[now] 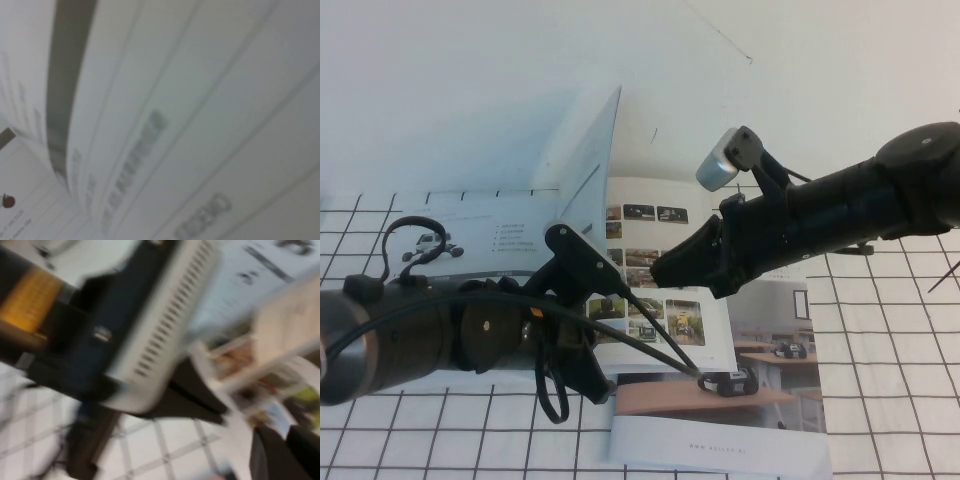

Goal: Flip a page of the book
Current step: Open the closed book

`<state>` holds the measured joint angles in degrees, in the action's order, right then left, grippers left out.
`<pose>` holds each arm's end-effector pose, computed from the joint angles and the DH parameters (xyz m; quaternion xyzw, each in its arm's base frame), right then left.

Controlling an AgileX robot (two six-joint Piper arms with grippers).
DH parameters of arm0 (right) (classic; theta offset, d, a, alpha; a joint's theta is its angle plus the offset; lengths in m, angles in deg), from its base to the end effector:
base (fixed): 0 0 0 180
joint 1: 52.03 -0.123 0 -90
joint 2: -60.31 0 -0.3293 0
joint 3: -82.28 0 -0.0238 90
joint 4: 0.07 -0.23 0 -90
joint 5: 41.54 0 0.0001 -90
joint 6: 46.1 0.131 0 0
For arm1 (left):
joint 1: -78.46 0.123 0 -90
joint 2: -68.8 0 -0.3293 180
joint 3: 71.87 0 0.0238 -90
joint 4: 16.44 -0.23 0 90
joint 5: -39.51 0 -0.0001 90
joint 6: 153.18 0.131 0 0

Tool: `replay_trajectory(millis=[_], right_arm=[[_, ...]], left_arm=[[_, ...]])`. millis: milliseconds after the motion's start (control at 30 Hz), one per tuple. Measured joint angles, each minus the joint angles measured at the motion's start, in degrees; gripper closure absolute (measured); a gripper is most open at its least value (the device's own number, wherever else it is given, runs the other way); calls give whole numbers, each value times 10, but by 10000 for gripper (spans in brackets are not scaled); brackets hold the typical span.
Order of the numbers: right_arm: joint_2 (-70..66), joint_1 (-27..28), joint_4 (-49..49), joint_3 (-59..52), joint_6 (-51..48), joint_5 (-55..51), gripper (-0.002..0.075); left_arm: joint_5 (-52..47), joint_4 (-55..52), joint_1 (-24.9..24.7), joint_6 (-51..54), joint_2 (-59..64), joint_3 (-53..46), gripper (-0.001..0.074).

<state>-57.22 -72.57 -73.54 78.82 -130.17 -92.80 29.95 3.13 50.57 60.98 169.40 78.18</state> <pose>0.3560 0.2380 0.2499 -0.4236 0.7595 0.3887 0.3044 0.2932 -0.1634 0.2156 0.3507 0.8701 -0.0652 0.3402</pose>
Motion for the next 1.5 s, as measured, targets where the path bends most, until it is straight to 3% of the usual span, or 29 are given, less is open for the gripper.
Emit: replay_trajectory(millis=[100,233,533,767,1267,1500], right_arm=[[5,0,56,0,42,70,699],[-27,1,60,0,81,137,718],[-140,-3,45,0,129,151,722],[-139,-4,99,7,184,151,722],[-133,-5,139,8,214,151,723],[-131,-5,141,8,215,151,722]], left_arm=[[3,2,0,-4,0,0,738],[5,2,0,-4,0,0,738],[5,2,0,-8,0,0,737],[2,2,8,-32,0,0,737],[-60,3,153,-104,0,0,737],[-74,3,182,-140,0,0,737]])
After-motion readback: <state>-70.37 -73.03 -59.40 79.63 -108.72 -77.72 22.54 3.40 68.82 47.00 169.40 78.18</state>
